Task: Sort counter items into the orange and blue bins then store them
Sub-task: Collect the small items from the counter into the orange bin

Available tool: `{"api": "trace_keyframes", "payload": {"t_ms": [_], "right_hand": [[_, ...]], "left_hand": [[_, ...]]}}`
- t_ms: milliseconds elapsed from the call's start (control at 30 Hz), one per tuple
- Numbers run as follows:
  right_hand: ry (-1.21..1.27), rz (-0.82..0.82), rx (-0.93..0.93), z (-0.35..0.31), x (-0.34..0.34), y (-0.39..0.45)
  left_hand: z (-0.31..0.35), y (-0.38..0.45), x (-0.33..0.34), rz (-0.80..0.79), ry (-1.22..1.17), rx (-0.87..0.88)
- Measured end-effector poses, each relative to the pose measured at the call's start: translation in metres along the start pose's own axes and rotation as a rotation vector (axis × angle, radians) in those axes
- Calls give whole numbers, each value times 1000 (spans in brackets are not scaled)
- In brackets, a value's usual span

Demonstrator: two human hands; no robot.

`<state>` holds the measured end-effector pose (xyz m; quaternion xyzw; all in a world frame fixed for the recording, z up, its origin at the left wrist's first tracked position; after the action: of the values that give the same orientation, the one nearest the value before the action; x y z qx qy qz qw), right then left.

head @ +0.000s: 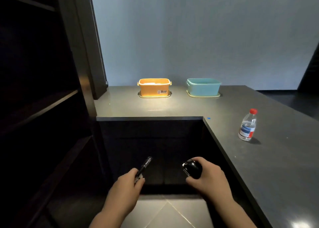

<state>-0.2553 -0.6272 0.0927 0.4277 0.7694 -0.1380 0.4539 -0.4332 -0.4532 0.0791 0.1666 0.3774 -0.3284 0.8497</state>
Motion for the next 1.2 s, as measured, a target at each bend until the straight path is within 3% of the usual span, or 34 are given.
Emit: {"api": "trace_keyframes", "payload": {"t_ms": [200, 400, 567, 833, 1033, 1200], "right_hand": [[-6, -68, -45, -13, 45, 98], [-15, -69, 20, -19, 85, 206], [47, -34, 85, -41, 99, 304], [65, -32, 234, -13, 118, 398], [79, 12, 133, -2, 133, 504], [42, 33, 84, 15, 133, 610]], "left_hand": [[-37, 96, 14, -30, -8, -121], [-52, 232, 14, -83, -46, -89], [-57, 347, -18, -31, -83, -68], [-44, 464, -3, -98, -63, -4], [-37, 548, 24, -110, -26, -5], [-1, 635, 25, 21, 19, -21]]}}
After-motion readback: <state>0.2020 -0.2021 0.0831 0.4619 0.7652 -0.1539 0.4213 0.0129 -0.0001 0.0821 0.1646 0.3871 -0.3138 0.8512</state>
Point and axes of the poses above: each hand's wrist, its own y-axis towards the middle knuckle, its own x-axis out of the palm, z = x × y, the point moved 5 cm from there along y, towards the middle knuckle, and after that the axes turned 5 degrees about -y, right-handed, at the moved point
